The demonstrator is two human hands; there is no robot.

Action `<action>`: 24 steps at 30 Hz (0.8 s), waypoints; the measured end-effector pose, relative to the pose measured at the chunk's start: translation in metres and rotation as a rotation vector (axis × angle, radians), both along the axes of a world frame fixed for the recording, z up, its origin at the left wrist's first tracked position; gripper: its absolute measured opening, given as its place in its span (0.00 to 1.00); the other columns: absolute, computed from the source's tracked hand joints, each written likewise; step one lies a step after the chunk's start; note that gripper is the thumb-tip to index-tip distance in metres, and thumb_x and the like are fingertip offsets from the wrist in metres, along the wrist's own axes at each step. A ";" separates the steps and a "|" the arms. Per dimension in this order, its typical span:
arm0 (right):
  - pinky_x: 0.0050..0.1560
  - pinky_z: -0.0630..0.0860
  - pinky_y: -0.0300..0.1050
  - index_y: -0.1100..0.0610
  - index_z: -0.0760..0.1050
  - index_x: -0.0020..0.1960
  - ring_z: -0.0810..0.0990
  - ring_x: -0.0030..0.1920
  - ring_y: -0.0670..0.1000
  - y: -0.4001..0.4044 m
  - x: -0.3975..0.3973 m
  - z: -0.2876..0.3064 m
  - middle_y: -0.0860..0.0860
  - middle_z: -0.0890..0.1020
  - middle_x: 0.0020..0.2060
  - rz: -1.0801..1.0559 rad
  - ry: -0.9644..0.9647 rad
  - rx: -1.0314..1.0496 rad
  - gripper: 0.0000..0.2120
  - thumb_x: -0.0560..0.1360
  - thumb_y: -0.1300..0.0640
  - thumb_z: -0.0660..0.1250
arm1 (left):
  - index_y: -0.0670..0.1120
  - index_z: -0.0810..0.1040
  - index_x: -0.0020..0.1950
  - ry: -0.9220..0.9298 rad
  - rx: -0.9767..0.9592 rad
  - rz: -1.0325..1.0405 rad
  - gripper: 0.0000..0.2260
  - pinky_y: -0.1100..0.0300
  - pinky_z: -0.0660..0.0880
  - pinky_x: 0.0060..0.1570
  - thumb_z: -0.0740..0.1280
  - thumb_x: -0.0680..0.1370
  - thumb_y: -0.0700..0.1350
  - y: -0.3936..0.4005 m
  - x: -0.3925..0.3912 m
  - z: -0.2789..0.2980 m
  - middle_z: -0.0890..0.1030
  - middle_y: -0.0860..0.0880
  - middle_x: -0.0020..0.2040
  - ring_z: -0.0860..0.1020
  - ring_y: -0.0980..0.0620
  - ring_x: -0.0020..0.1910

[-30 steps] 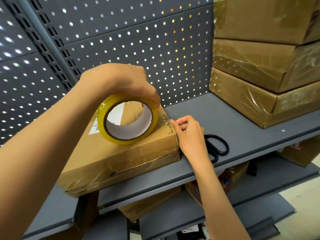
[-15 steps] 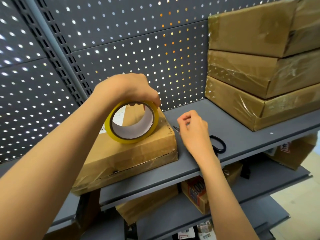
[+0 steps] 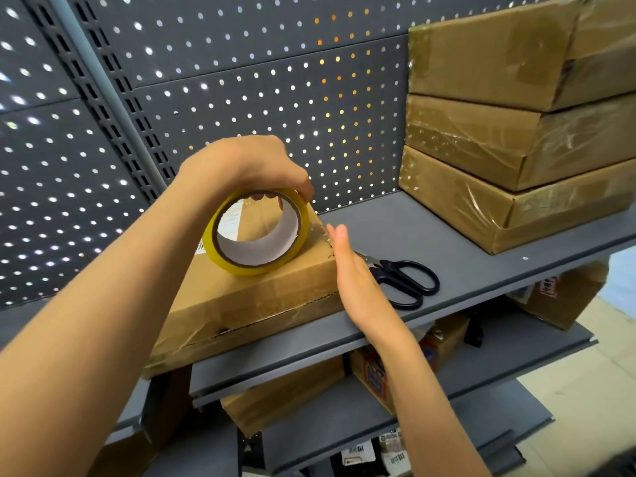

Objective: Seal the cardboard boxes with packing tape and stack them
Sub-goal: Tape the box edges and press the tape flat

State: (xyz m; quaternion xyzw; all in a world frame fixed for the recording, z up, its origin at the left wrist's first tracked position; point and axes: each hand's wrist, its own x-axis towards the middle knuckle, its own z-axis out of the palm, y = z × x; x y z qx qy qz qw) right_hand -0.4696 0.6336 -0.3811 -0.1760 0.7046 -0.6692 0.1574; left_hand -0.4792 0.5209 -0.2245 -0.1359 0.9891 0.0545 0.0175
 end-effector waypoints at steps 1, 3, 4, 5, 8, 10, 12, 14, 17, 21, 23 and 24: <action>0.74 0.49 0.45 0.43 0.52 0.77 0.53 0.75 0.43 0.001 0.000 -0.001 0.41 0.57 0.76 0.001 -0.008 0.015 0.29 0.78 0.35 0.40 | 0.43 0.74 0.34 0.003 0.003 0.000 0.15 0.60 0.66 0.30 0.70 0.71 0.54 0.000 0.000 0.000 0.72 0.47 0.28 0.69 0.49 0.27; 0.76 0.48 0.47 0.43 0.52 0.77 0.52 0.76 0.43 0.001 -0.001 0.000 0.41 0.57 0.76 0.008 -0.017 0.034 0.30 0.78 0.34 0.39 | 0.43 0.74 0.34 0.006 0.009 0.002 0.15 0.60 0.66 0.30 0.70 0.71 0.54 0.000 0.000 -0.001 0.72 0.47 0.28 0.69 0.48 0.27; 0.76 0.49 0.49 0.42 0.52 0.77 0.52 0.76 0.44 0.002 -0.001 0.000 0.41 0.57 0.76 0.016 -0.021 0.040 0.31 0.77 0.34 0.39 | 0.43 0.74 0.34 0.005 0.010 0.004 0.15 0.60 0.66 0.30 0.70 0.71 0.54 0.000 0.000 -0.001 0.72 0.47 0.28 0.69 0.49 0.27; 0.76 0.49 0.51 0.43 0.52 0.77 0.52 0.76 0.44 0.003 0.000 0.002 0.41 0.57 0.76 0.023 -0.028 0.052 0.31 0.77 0.33 0.38 | 0.43 0.74 0.33 0.004 0.010 0.004 0.15 0.60 0.66 0.30 0.70 0.71 0.54 0.000 0.000 -0.001 0.72 0.47 0.28 0.69 0.49 0.27; 0.73 0.55 0.51 0.48 0.59 0.76 0.60 0.73 0.49 0.007 -0.004 0.000 0.44 0.66 0.69 -0.003 -0.049 0.155 0.34 0.77 0.32 0.37 | 0.43 0.74 0.33 0.005 0.016 0.004 0.16 0.60 0.66 0.30 0.69 0.72 0.53 0.000 -0.001 -0.001 0.72 0.47 0.29 0.69 0.49 0.27; 0.70 0.62 0.52 0.53 0.66 0.72 0.67 0.69 0.54 0.008 -0.005 -0.006 0.50 0.74 0.63 -0.079 0.037 0.188 0.33 0.79 0.36 0.38 | 0.42 0.74 0.32 0.007 0.028 -0.001 0.16 0.60 0.67 0.30 0.69 0.72 0.53 -0.001 -0.001 -0.001 0.72 0.46 0.29 0.69 0.49 0.27; 0.67 0.67 0.52 0.58 0.72 0.66 0.74 0.63 0.55 0.012 -0.005 -0.010 0.57 0.78 0.60 -0.206 0.122 0.102 0.29 0.82 0.42 0.44 | 0.42 0.73 0.32 0.011 0.030 -0.004 0.16 0.60 0.67 0.29 0.69 0.72 0.52 -0.001 -0.001 -0.001 0.72 0.46 0.29 0.69 0.48 0.27; 0.58 0.71 0.45 0.62 0.75 0.60 0.77 0.56 0.53 0.022 -0.007 -0.012 0.56 0.80 0.54 -0.330 0.296 0.179 0.21 0.83 0.49 0.52 | 0.42 0.73 0.32 0.017 0.029 -0.003 0.16 0.60 0.66 0.29 0.69 0.72 0.53 -0.001 -0.001 -0.002 0.73 0.46 0.29 0.69 0.49 0.27; 0.55 0.69 0.43 0.57 0.74 0.64 0.74 0.58 0.51 0.039 -0.012 -0.016 0.52 0.78 0.58 -0.416 0.569 0.526 0.14 0.81 0.54 0.59 | 0.42 0.74 0.33 0.019 0.031 -0.008 0.17 0.60 0.66 0.29 0.69 0.72 0.53 -0.002 -0.001 -0.002 0.73 0.46 0.29 0.69 0.48 0.27; 0.60 0.67 0.46 0.59 0.70 0.66 0.69 0.61 0.54 0.052 -0.012 -0.022 0.54 0.73 0.60 -0.413 0.581 0.816 0.17 0.80 0.53 0.61 | 0.41 0.75 0.34 0.024 0.039 -0.015 0.16 0.59 0.67 0.31 0.68 0.72 0.54 -0.004 -0.001 -0.004 0.73 0.45 0.30 0.70 0.48 0.28; 0.60 0.67 0.46 0.60 0.70 0.65 0.69 0.60 0.55 0.055 -0.009 -0.021 0.56 0.73 0.59 -0.415 0.565 0.836 0.18 0.80 0.52 0.61 | 0.41 0.76 0.36 0.024 0.042 -0.014 0.17 0.59 0.67 0.31 0.68 0.72 0.54 -0.004 -0.001 -0.004 0.74 0.44 0.32 0.70 0.47 0.29; 0.59 0.67 0.46 0.61 0.70 0.65 0.69 0.60 0.55 0.057 -0.009 -0.021 0.56 0.73 0.59 -0.415 0.556 0.840 0.18 0.80 0.51 0.61 | 0.40 0.76 0.36 0.025 0.046 -0.011 0.17 0.59 0.67 0.32 0.68 0.72 0.54 -0.004 -0.001 -0.004 0.74 0.44 0.32 0.70 0.47 0.30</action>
